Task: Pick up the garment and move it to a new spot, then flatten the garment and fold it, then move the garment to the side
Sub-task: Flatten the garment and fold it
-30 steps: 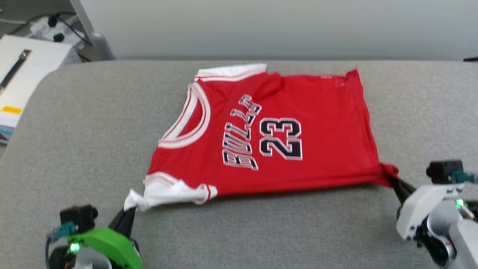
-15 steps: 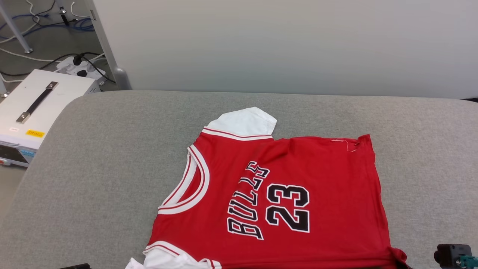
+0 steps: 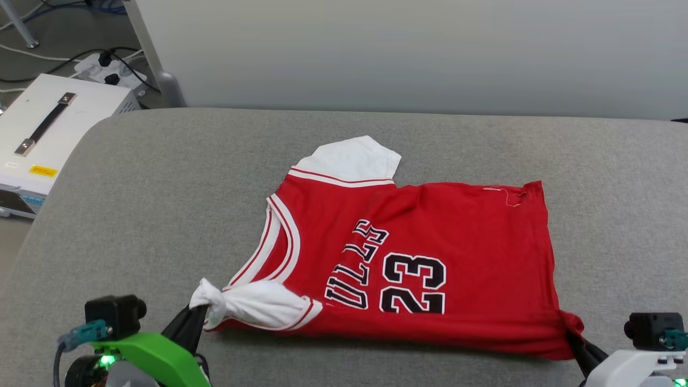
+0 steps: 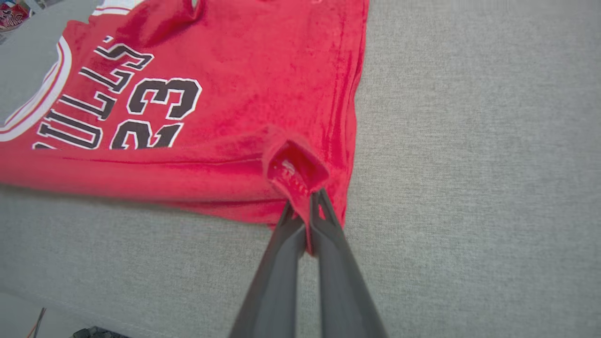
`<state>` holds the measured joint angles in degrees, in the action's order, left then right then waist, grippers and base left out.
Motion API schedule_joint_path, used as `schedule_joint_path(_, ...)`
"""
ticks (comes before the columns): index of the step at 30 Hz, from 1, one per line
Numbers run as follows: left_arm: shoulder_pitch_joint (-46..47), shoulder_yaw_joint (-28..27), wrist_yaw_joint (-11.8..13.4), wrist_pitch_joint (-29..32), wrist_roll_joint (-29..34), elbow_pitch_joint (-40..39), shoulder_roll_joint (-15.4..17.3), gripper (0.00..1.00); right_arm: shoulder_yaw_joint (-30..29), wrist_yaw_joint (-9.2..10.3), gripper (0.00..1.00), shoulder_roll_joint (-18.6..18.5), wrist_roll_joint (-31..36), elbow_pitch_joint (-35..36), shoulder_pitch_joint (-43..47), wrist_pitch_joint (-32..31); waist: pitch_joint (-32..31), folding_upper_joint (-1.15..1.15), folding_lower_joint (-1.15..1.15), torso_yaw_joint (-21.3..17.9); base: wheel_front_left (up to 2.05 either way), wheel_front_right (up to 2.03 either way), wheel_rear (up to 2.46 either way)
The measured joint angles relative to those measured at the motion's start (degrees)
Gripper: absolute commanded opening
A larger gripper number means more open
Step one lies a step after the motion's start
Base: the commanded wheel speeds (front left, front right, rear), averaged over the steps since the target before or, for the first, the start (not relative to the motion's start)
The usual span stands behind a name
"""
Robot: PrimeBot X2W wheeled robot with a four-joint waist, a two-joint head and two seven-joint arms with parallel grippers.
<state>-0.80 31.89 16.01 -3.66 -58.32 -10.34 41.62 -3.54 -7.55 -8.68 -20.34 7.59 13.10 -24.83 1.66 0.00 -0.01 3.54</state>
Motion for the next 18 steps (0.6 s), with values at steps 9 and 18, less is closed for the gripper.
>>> schedule_joint_path(9,15.53,1.85,-6.58,-0.57,1.87,13.97,-9.03,0.0,0.64,0.0,0.0,-1.69,1.55,-2.93,-12.29,-2.71,6.73,0.0,0.0,-0.94,0.0,0.0,0.0)
schedule_joint_path(18,22.1,4.34,-13.16,0.52,1.68,29.25,-13.19,0.0,3.72,0.01,0.0,-2.68,2.18,-13.1,-17.42,0.59,12.22,0.0,0.01,-1.36,0.0,0.0,0.0)
